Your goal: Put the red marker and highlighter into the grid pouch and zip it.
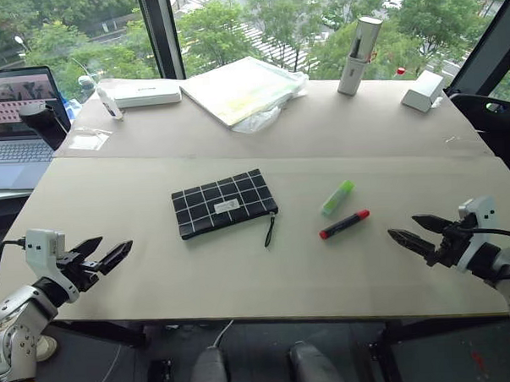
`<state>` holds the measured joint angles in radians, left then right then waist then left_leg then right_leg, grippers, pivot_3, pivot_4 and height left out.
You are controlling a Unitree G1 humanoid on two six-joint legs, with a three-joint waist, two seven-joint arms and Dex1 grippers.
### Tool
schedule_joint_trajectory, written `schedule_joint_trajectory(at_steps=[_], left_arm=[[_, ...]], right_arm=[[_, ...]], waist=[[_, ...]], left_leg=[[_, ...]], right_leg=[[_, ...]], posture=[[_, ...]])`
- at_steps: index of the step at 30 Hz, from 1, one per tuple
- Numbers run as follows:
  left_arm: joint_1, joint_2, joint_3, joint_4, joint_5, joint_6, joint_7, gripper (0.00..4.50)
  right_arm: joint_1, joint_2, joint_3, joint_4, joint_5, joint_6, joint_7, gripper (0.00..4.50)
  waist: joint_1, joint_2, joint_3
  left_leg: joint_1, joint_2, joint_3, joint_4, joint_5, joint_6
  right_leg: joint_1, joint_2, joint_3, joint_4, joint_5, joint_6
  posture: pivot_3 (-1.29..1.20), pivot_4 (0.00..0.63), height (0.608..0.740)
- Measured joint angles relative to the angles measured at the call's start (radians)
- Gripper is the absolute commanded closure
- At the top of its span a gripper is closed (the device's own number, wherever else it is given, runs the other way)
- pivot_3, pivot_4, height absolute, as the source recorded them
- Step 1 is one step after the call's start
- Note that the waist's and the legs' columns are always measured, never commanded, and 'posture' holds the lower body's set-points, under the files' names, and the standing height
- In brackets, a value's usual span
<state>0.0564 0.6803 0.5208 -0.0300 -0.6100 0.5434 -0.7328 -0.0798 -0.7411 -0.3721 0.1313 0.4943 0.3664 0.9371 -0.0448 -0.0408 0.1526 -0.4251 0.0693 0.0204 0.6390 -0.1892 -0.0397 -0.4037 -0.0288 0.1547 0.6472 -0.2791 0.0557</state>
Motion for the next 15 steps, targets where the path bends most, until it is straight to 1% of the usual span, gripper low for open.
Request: schedule_joint_trajectory(at_steps=[2, 5, 7, 9, 11, 13, 15], left_arm=[[-0.003, 0.0, -0.002, 0.002, 0.0, -0.001, -0.005, 0.0], [-0.067, 0.004, -0.066, 0.061, -0.001, -0.031, -0.123, 0.0], [-0.094, 0.023, -0.111, 0.112, 0.019, -0.091, -0.21, 0.0], [-0.116, 0.048, -0.137, 0.182, 0.07, -0.194, -0.276, 0.0], [-0.12, 0.085, -0.172, 0.232, 0.146, -0.327, -0.323, 0.0], [-0.121, 0.119, -0.204, 0.272, 0.219, -0.444, -0.357, 0.0], [-0.129, 0.138, -0.232, 0.323, 0.279, -0.556, -0.38, 0.0]], right_arm=[[-0.001, 0.001, 0.0, 0.001, 0.0, -0.001, -0.001, 0.03], [-0.038, 0.026, 0.005, 0.038, -0.011, -0.024, -0.021, 0.03], [-0.053, 0.032, 0.009, 0.043, -0.012, -0.032, -0.025, 0.55], [-0.069, 0.032, 0.007, 0.051, -0.011, -0.032, -0.028, 0.96], [-0.07, 0.032, 0.006, 0.047, 0.0, -0.028, -0.024, 1.7], [-0.071, 0.032, 0.006, 0.022, 0.014, -0.009, -0.018, 2.31], [-0.074, 0.032, 0.006, -0.025, 0.052, 0.025, -0.004, 3.1]], waist=[[0.0, 0.0, 0.0], [0.004, 0.0, 0.0], [0.001, 0.0, 0.0], [-0.002, 0.0, 0.0], [-0.005, 0.0, 0.0], [-0.005, 0.0, 0.0], [-0.002, 0.001, 0.0]], left_leg=[[0.0, 0.0, 0.0, 0.0, 0.0, 0.0], [0.0, 0.0, 0.0, 0.0, 0.0, 0.0], [0.0, 0.0, 0.0, 0.0, 0.0, 0.0], [0.0, 0.0, 0.0, 0.0, 0.0, 0.0], [0.0, 0.0, 0.0, -0.001, 0.0, 0.0], [0.0, 0.0, 0.0, -0.002, 0.0, 0.0], [0.0, 0.0, 0.0, -0.002, 0.0, 0.0]], right_leg=[[0.0, 0.0, 0.0, 0.0, 0.0, 0.0], [0.001, 0.0, 0.0, 0.0, 0.0, 0.0], [0.0, 0.0, 0.0, 0.0, 0.0, 0.0], [0.0, 0.0, 0.0, 0.0, 0.0, 0.0], [0.0, 0.0, 0.0, 0.0, 0.0, -0.001], [0.0, 0.0, 0.0, 0.0, 0.0, -0.001], [0.0, 0.0, 0.0, 0.0, 0.0, -0.001]], posture=[[0.0, 0.15, 0.737], [0.0, 0.15, 0.737], [0.0, 0.15, 0.737], [0.0, 0.15, 0.737], [0.0, 0.15, 0.737], [0.0, 0.15, 0.737], [0.0, 0.15, 0.737]])
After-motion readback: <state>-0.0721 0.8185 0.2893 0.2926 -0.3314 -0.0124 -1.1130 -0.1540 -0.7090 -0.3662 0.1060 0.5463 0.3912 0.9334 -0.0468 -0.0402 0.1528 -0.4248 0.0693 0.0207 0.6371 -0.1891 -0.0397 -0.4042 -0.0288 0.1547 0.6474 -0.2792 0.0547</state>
